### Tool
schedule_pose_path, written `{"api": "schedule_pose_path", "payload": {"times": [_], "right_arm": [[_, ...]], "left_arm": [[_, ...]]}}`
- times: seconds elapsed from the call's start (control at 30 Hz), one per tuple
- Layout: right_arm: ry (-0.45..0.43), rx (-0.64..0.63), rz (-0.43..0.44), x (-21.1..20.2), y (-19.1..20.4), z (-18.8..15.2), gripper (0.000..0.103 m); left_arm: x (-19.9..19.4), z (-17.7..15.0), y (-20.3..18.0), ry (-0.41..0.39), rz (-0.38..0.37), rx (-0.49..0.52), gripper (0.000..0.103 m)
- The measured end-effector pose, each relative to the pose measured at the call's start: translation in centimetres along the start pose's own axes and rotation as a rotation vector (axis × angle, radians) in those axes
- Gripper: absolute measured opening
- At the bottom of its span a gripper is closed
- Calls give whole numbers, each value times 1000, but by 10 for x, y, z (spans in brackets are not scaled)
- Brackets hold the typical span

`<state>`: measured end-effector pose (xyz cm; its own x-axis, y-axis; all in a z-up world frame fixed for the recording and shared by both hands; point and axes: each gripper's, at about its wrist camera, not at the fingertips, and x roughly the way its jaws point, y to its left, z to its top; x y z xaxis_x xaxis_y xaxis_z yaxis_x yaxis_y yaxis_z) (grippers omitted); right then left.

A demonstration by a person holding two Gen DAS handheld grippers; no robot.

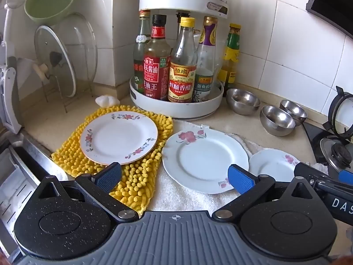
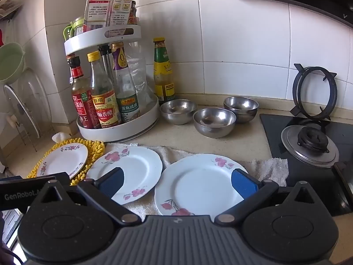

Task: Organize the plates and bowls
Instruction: 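Move both grippers toward the floral-rim plate on the yellow mat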

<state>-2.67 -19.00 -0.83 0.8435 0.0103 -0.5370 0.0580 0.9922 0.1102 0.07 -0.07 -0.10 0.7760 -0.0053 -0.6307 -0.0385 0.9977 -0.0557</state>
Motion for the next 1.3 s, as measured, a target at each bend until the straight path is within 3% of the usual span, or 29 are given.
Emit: {"api": "schedule_pose_path", "payload": {"times": [0.27, 1.3], "right_arm": [[3, -12, 9, 0, 1, 0, 103], [16, -14, -10, 1, 6, -3, 103]], "left_arm": [[-1, -12, 2, -5, 15, -13, 103], [6, -7, 5, 36, -2, -19, 103]]}}
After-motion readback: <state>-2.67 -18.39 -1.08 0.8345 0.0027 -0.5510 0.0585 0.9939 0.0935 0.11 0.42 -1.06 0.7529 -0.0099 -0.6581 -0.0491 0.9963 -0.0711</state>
